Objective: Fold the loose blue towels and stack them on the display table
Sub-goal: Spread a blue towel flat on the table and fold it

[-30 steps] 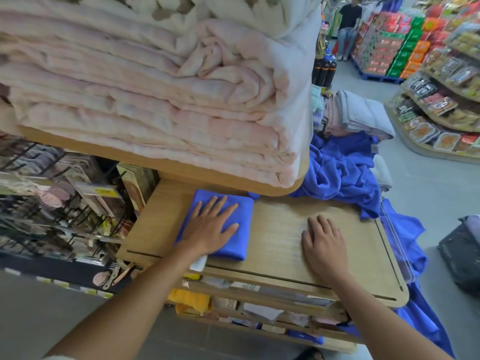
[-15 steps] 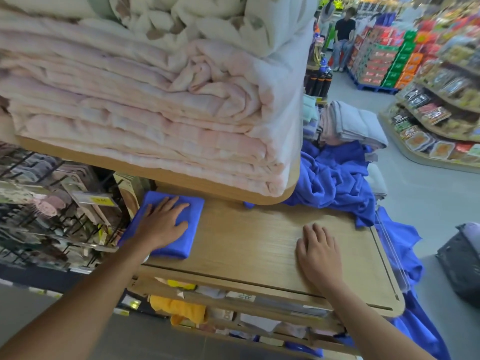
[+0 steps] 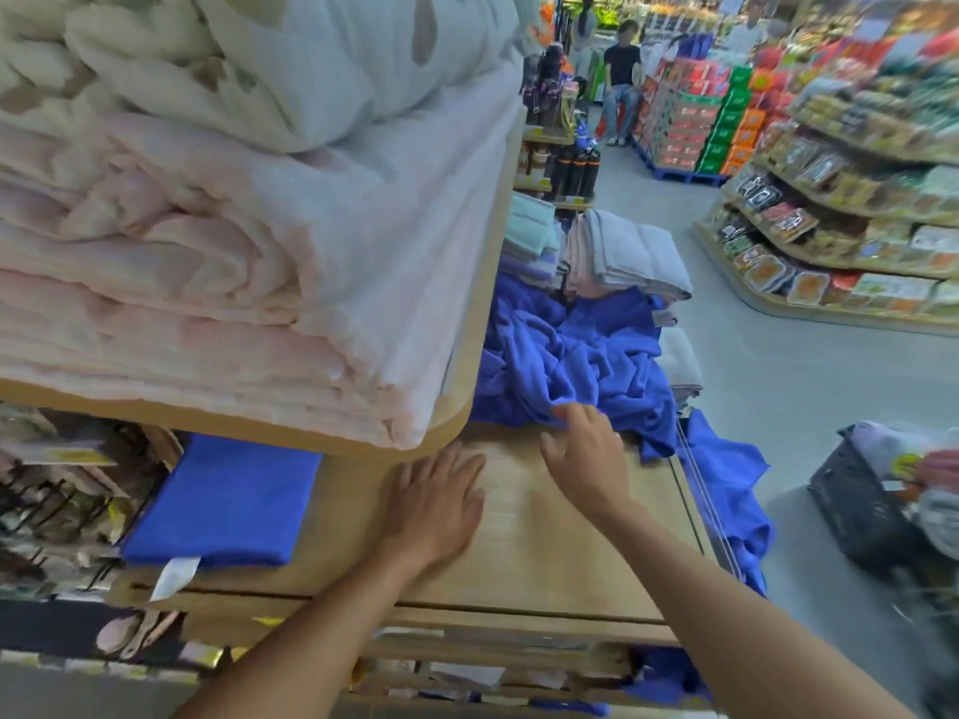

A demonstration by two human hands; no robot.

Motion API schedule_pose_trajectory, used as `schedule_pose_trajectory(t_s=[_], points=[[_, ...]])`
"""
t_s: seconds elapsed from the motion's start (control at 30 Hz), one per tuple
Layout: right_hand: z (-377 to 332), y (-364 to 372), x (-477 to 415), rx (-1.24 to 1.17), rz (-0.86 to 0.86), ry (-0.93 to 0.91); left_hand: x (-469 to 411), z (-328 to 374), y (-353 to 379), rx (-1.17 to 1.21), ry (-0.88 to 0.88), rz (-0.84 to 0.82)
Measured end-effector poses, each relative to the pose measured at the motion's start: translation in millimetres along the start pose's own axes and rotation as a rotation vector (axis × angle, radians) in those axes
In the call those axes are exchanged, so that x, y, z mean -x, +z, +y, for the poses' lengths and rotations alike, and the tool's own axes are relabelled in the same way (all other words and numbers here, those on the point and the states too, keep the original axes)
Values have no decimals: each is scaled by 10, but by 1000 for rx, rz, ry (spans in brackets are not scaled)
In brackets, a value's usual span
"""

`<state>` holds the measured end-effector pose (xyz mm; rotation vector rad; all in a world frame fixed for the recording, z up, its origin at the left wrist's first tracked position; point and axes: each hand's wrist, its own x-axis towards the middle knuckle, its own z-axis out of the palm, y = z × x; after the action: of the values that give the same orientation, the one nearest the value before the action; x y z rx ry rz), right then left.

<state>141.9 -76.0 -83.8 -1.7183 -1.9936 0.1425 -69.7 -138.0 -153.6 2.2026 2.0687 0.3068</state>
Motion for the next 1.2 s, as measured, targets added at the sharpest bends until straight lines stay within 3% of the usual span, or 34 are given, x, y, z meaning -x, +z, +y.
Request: schedule_pose_trajectory(t_s=[0.1,0.27,0.4,0.5,0.57,0.67,0.73,0.77,0.87,0.97,1.07,1.2], points=[[-103,21,-351,64,81,-69,-2,-26,54,-41,24,80],[-150,90,-733,234,-40,-102,-4,-9,10,-22,-3,39],[-162,-284,-878,-128,8,-94,-1,-25,-23,-26,14,46],[-313,-853,-794,-403,67,-163,11,-21,-65,39,64,145],[-432,-1193,-517,-544,99,-306,50,-40,-112,287,74,212],[-439,-1358,227,-545,34,-553,55,-103,-285,1161,-137,208],[-330,-1204,742,-346,-170,-667,5,-123,-482,1663,-383,48],[-273,-1070,956,-211,-302,-684,-6,-122,-551,1774,-502,-83],[-177,-704,1368,24,-622,-568,25,-53,-594,1683,-591,-431],[-171,-631,1430,24,-713,-494,71,27,-584,1616,-572,-372],[-243,-658,1266,-68,-668,-377,119,57,-609,1577,-572,-289],[-365,-477,665,-235,-387,-137,212,120,-641,1397,-482,-204]])
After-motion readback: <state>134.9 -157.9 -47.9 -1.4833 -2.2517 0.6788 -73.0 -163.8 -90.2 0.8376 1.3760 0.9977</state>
